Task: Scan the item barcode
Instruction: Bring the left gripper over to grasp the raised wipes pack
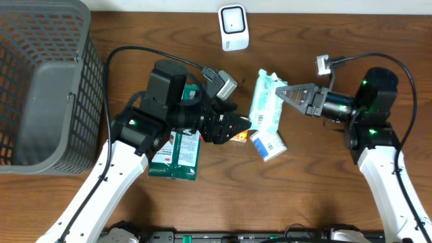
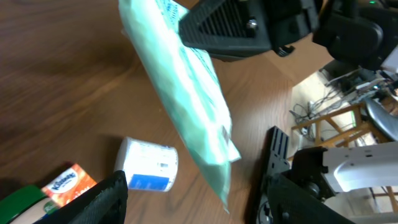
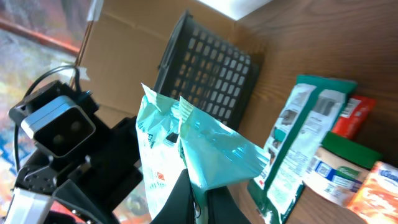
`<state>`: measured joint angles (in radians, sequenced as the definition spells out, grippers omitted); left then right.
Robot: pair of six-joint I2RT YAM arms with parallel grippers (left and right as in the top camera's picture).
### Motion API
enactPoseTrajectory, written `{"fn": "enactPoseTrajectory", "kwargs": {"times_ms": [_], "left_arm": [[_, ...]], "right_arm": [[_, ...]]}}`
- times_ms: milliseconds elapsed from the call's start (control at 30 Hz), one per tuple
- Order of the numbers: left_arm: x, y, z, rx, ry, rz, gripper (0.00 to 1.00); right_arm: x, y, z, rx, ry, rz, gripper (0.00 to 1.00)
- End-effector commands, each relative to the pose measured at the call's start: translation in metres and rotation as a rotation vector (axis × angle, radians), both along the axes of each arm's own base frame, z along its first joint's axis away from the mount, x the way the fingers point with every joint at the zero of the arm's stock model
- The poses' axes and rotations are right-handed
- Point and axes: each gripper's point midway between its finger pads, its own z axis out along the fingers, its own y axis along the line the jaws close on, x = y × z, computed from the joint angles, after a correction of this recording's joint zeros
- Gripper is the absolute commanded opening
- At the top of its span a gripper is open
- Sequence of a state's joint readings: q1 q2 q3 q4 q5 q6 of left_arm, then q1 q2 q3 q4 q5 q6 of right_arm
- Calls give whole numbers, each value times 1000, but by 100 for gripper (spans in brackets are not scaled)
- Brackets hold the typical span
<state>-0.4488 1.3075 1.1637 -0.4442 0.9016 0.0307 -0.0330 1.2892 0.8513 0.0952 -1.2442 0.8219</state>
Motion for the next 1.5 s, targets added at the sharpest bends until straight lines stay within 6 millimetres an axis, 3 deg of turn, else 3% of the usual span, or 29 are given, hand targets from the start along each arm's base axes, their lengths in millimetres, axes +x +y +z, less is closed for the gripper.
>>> {"fn": "enactPoseTrajectory", "kwargs": {"times_ms": [0, 367, 467, 633, 767, 900, 933, 1000, 1033, 1200, 1367, 1467], "left_arm": [[7, 0, 0, 18, -33, 17, 69], [-11, -15, 1, 9, -30, -51, 68], [-17, -21, 1, 9, -30, -73, 60], [-19, -23, 0, 12, -31, -80, 31], [-13, -21, -4, 37, -38, -47, 19], [-8, -21, -10, 53, -35, -33, 19], [-7, -22, -11, 55, -32, -32, 23], [-5, -23, -14, 59, -28, -31, 47], [-4, -23, -16, 60, -25, -31, 49], [6, -27, -19, 60, -46, -17, 49], [11, -29, -15, 47, -75, -11, 20], [11, -29, -15, 47, -74, -11, 10]], "right_arm": [[-11, 15, 11, 24, 2, 58, 1], [-4, 32, 15, 11, -23, 20, 1], [-1, 34, 14, 5, -26, 4, 1], [-2, 36, 18, 10, -47, 11, 1], [-3, 38, 18, 10, -49, 16, 1], [-3, 38, 18, 11, -49, 18, 1], [-3, 38, 19, 11, -48, 20, 1], [-3, 38, 19, 11, -48, 20, 1], [-3, 38, 19, 11, -48, 20, 1], [-3, 38, 19, 11, -49, 19, 1], [-3, 38, 19, 11, -49, 19, 1], [-3, 38, 19, 11, -50, 19, 4]]}}
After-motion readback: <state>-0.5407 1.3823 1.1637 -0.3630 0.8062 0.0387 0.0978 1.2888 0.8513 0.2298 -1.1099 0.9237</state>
